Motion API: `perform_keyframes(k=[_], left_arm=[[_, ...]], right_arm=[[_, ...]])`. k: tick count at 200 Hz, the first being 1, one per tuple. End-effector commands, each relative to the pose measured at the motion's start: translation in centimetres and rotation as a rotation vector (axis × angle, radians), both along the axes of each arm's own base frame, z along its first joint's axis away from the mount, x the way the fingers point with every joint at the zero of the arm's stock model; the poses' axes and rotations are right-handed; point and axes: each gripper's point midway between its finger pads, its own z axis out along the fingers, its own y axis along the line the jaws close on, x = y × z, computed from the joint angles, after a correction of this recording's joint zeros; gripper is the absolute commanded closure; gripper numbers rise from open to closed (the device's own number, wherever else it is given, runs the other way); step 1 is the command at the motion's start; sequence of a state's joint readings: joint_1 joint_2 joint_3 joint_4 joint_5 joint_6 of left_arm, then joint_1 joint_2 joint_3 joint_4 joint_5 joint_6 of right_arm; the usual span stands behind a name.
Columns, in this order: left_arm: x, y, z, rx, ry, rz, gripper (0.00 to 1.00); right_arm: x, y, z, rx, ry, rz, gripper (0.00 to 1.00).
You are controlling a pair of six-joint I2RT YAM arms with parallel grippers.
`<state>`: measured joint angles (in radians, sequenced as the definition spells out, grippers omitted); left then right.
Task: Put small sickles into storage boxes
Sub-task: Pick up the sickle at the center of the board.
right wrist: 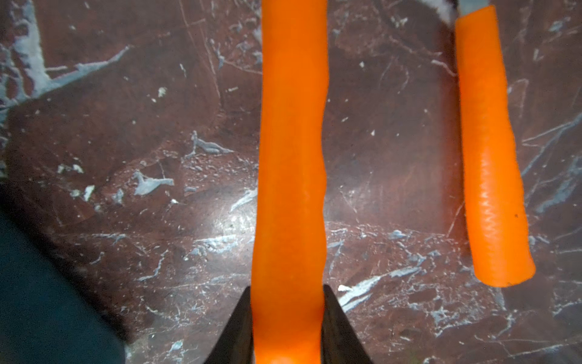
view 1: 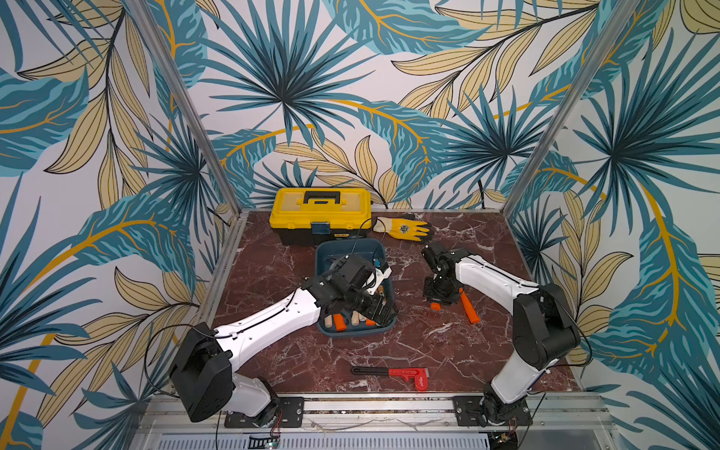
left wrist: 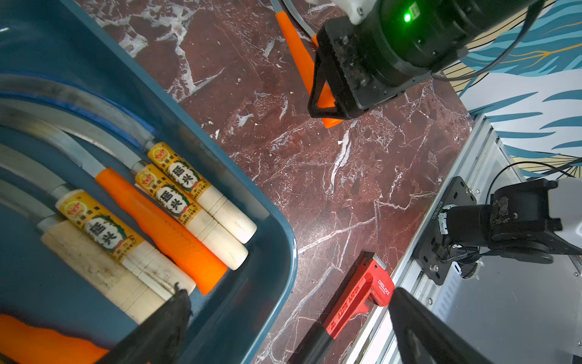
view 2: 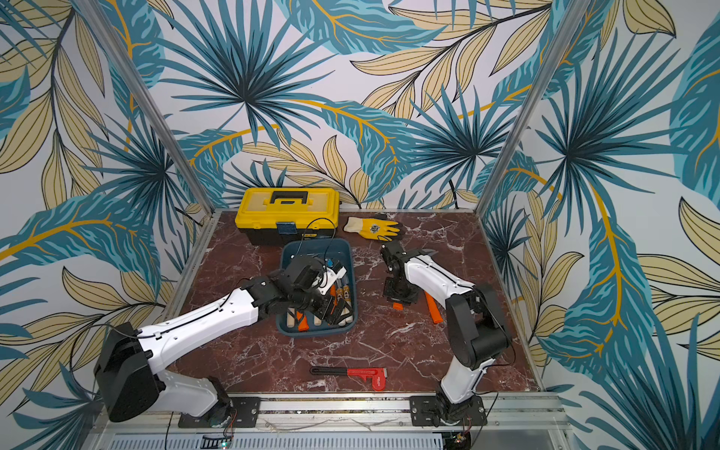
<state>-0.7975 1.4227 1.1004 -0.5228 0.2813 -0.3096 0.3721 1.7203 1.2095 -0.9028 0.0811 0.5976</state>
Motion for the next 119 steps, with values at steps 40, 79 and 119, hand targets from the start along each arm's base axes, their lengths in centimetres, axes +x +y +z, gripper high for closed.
perform_keyframes(k=[40,79,119], left_arm=[[0.2,1.0,3.3,-0.038,-0.075,0.032,0.01],[0.1,1.9,4.4,-0.05,-0.108,0.066,0.0],[-0.3,3.5,5.8,-0.067,-0.152,0.11,0.01]], right_arm=[[-0.9,1.3,2.7,-0.012,-0.029,0.033,0.87],[-0.8,2.8,4.4,-0.003,-0.053,0.064,0.87],[-0.7,4.5,5.8,0.007,-0.079,0.098,0.87]])
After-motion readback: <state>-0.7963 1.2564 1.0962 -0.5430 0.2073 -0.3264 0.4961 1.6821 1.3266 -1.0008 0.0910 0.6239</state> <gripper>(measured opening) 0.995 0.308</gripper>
